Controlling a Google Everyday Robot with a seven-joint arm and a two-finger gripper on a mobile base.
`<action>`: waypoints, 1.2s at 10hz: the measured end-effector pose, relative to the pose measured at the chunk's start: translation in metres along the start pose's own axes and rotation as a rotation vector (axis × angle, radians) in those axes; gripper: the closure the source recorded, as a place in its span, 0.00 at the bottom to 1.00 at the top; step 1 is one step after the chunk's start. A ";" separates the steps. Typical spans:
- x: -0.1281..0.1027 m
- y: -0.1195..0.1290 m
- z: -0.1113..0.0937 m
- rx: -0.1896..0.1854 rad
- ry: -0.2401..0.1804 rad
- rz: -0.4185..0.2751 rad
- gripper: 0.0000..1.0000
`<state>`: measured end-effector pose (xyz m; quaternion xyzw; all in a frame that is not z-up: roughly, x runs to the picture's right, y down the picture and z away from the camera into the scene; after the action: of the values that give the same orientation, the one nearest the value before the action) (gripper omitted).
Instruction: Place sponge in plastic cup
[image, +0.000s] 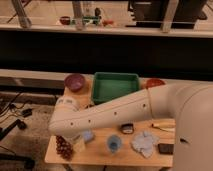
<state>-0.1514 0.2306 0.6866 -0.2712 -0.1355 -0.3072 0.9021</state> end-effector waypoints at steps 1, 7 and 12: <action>0.007 -0.008 0.005 0.006 -0.010 0.021 0.20; 0.013 -0.009 0.021 0.010 -0.043 0.044 0.20; 0.027 -0.033 0.052 0.004 -0.060 0.041 0.20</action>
<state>-0.1549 0.2256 0.7541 -0.2813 -0.1575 -0.2801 0.9042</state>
